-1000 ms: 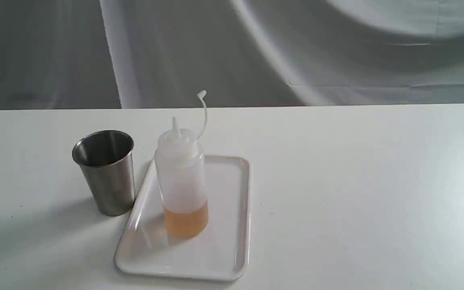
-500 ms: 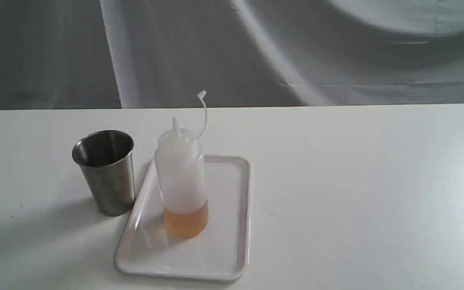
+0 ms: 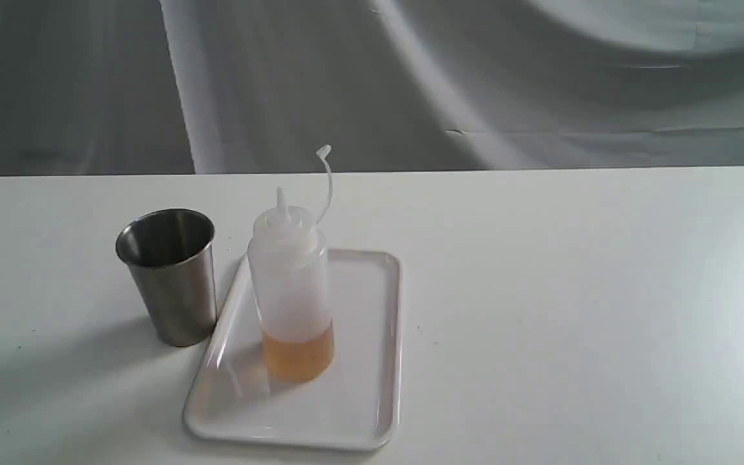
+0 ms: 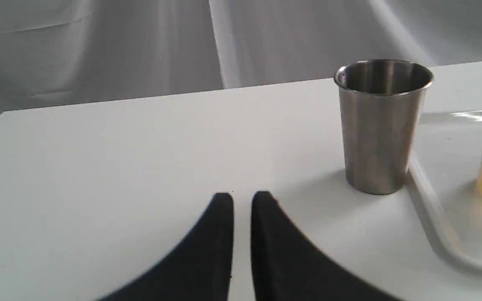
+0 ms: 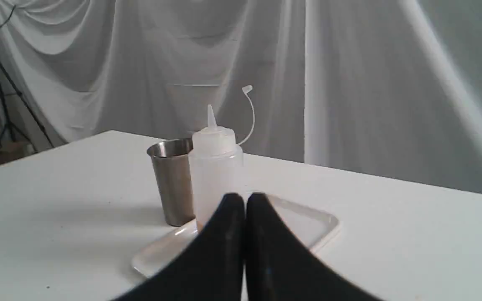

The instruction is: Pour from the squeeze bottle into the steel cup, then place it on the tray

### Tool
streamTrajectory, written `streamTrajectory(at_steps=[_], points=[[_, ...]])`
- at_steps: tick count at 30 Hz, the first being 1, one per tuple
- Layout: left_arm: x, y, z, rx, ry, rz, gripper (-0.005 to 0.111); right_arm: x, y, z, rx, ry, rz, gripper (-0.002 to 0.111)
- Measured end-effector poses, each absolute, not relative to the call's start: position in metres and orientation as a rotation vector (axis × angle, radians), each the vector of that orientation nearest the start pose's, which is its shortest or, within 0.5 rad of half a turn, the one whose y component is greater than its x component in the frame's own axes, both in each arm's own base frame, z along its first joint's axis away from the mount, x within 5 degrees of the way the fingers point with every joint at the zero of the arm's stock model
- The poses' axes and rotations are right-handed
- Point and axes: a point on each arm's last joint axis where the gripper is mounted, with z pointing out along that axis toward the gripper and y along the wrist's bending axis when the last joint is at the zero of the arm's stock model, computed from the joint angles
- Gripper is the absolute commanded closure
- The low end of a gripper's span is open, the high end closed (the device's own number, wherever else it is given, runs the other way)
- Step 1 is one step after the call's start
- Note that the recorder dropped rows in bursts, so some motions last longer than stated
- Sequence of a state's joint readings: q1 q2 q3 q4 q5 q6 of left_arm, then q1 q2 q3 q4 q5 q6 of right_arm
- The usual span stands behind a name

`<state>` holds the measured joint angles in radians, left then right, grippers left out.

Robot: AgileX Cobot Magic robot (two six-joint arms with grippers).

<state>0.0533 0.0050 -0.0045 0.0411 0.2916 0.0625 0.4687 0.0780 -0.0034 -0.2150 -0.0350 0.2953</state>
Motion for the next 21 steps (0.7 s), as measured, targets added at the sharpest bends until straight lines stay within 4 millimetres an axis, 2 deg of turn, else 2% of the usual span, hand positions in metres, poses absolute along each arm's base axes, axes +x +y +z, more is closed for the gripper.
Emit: streamTrajectory(at_steps=[9, 16, 21], points=[[0.055, 0.004, 0.188, 0.035, 1.777, 0.123, 0.098, 0.056, 0.029, 0.212, -0.403, 1.485, 0.336, 0.108], [0.055, 0.004, 0.188, 0.035, 1.777, 0.123, 0.098, 0.057, 0.027, 0.202, -0.369, 1.608, 0.348, 0.108], [0.055, 0.004, 0.188, 0.035, 1.777, 0.123, 0.098, 0.057, 0.027, 0.201, -0.364, 1.63, 0.349, 0.108]])
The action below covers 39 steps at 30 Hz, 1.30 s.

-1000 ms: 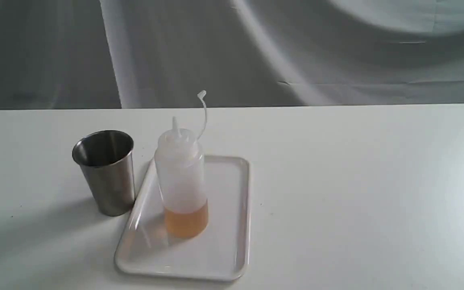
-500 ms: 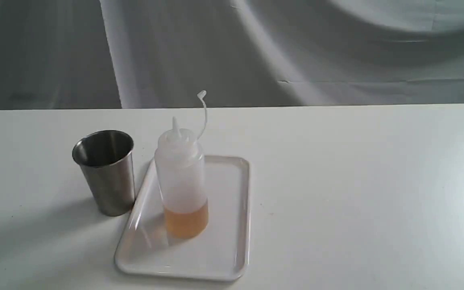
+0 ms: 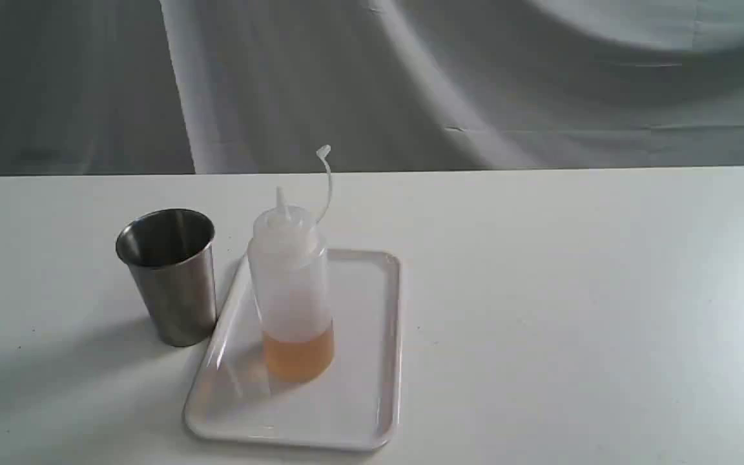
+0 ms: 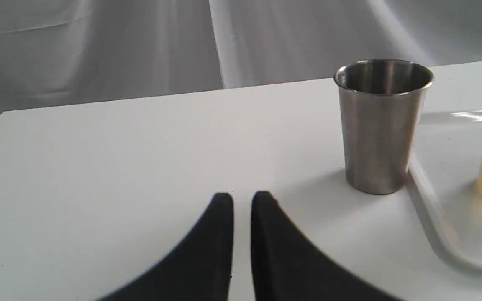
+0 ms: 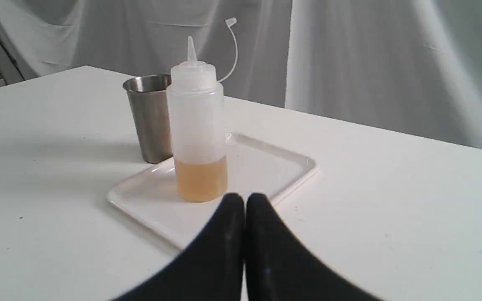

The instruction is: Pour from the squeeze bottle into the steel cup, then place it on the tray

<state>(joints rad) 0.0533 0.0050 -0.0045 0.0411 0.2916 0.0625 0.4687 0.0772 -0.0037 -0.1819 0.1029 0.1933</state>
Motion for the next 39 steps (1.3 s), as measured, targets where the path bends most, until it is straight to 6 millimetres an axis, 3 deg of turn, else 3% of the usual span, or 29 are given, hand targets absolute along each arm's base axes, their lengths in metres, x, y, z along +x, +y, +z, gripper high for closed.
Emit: streamTrajectory(at_steps=[22, 30, 39], points=[[0.055, 0.004, 0.188, 0.035, 1.777, 0.123, 0.098, 0.056, 0.026, 0.199, -0.357, 1.652, 0.342, 0.108], [0.055, 0.004, 0.188, 0.035, 1.777, 0.123, 0.098, 0.053, 0.012, 0.186, -0.221, 1.79, 0.192, 0.108], [0.055, 0.004, 0.188, 0.035, 1.777, 0.123, 0.098, 0.054, -0.001, 0.184, -0.016, 1.816, 0.023, 0.108]])
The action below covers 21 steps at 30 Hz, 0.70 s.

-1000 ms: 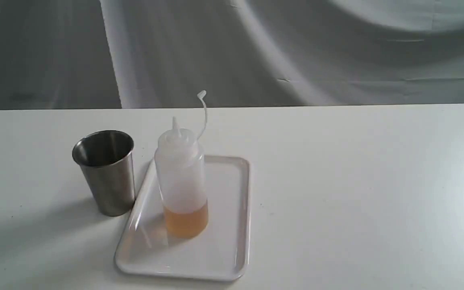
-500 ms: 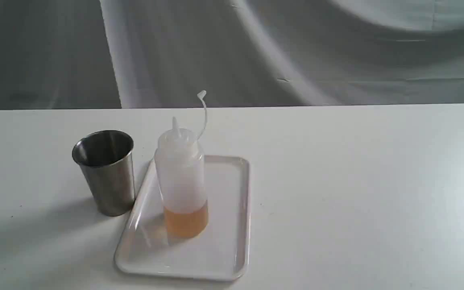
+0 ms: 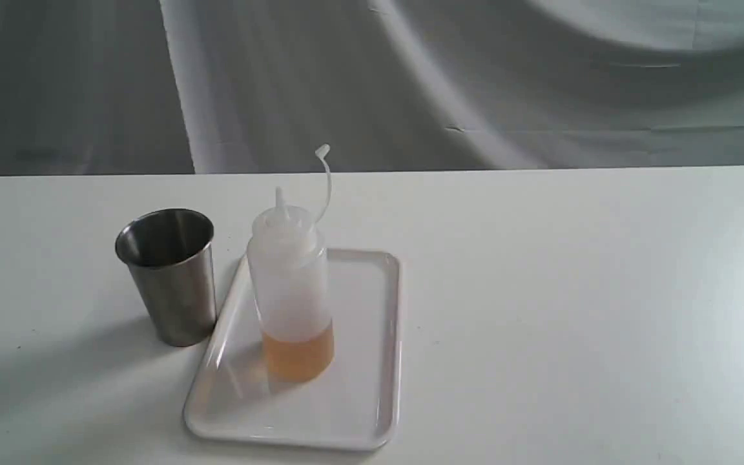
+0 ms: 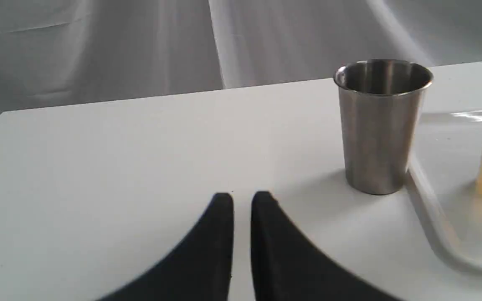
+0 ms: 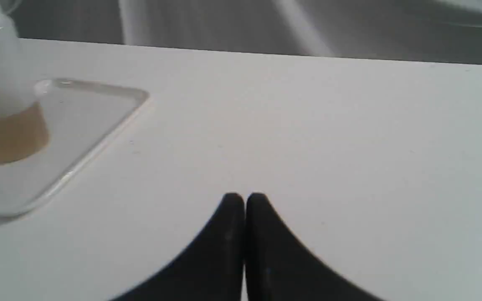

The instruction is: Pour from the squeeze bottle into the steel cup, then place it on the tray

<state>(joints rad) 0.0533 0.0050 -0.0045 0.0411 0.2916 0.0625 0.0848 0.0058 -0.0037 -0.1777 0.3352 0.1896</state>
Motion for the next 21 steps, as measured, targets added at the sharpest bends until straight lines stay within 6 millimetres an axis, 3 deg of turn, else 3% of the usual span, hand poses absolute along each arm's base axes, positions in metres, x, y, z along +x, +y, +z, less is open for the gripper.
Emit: streamTrajectory(at_steps=[11, 21], points=[[0.055, 0.004, 0.188, 0.035, 1.777, 0.123, 0.098, 0.052, -0.013, 0.184, 0.194, 1.812, -0.149, 0.108], [0.055, 0.004, 0.188, 0.035, 1.777, 0.123, 0.098, 0.052, -0.016, 0.184, 0.253, 1.806, -0.186, 0.108]])
